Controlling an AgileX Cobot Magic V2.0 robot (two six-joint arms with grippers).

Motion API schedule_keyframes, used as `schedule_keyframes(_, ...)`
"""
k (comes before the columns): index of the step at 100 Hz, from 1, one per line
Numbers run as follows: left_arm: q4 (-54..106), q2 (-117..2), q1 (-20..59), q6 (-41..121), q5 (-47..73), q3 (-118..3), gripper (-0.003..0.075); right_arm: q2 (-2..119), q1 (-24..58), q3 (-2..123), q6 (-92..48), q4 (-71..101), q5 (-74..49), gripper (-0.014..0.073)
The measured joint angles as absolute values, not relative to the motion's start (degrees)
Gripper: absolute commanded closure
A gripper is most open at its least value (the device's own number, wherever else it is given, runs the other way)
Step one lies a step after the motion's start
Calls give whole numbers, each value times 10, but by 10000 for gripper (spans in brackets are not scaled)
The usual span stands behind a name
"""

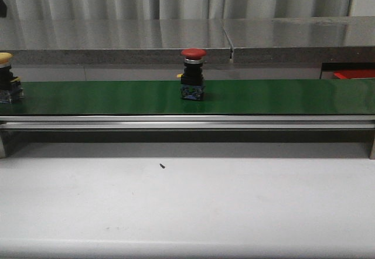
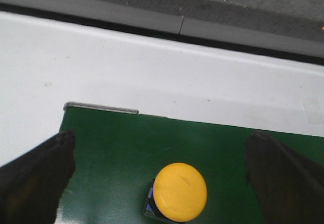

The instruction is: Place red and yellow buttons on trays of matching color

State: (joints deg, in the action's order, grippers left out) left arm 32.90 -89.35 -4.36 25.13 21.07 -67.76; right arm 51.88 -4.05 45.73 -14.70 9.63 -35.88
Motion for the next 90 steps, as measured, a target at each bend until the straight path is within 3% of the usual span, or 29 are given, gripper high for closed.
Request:
schedule_keyframes(38, 335, -687, 33, 272, 230, -626, 102, 519, -40, 457, -147, 96, -359, 710)
schedule_keyframes(67, 339, -509, 105, 273, 218, -465, 102, 519, -40, 457, -147, 96, -359, 710)
schedule_keyframes(90, 339, -368, 109, 273, 203, -339, 102, 519, -40, 457, -147, 96, -359, 710)
